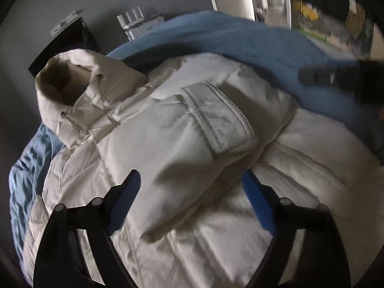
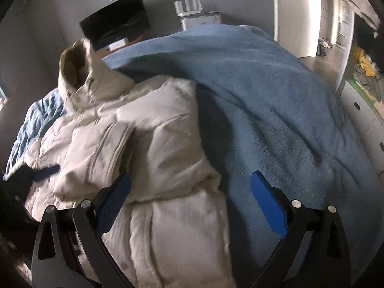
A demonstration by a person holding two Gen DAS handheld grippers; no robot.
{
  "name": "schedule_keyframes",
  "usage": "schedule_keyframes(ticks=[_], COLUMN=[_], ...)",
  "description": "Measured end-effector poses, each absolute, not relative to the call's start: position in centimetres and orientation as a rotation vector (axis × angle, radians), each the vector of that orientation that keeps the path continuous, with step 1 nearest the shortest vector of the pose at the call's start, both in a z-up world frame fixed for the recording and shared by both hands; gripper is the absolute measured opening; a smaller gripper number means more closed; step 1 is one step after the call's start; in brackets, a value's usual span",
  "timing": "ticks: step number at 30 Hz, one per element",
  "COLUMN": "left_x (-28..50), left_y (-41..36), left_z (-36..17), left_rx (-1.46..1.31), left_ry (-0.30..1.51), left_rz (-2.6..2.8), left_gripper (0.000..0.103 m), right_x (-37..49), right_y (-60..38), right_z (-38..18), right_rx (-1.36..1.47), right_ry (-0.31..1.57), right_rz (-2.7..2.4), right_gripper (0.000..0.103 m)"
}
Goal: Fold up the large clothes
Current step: 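Grasp the sleeve cuff with the left tool and lay it across the folded side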
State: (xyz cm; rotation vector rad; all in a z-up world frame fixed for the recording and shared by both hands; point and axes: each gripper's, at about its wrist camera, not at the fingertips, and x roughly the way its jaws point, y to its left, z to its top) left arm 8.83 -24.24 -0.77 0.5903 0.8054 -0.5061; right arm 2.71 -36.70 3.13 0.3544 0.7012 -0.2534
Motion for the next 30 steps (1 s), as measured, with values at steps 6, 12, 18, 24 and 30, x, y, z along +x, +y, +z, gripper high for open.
schedule_keyframes(ticks=[6,12,18,24,30], left_x=[8.9,8.4,7.5,5.7,6.4], left_y=[-26.3,-20.9,-11.8,-5.4,-2.7], left_z=[-2.6,1.9,7.6,6.4,2.5], left_rx=[0.73,0.453,0.208,0.043,0.028], left_ry=[0.765,0.722,0.678,0.717,0.805], left_rz=[-0.483,-0.476,-0.411,-0.337,-0.289], left_gripper=[0.041,0.025,0.021,0.019,0.019], right_x=[3.3,3.7,3.5,2.3,1.6], right_y=[-38.5,-38.2,-36.2,-33.2,-29.8], right_z=[2.4,2.3,3.0,3.2,2.9], right_rx=[0.458,0.461,0.399,0.322,0.185], right_ry=[0.68,0.669,0.627,0.514,0.476], right_rz=[-0.245,-0.232,-0.211,-0.16,-0.131], right_gripper=[0.095,0.095,0.095,0.095,0.095])
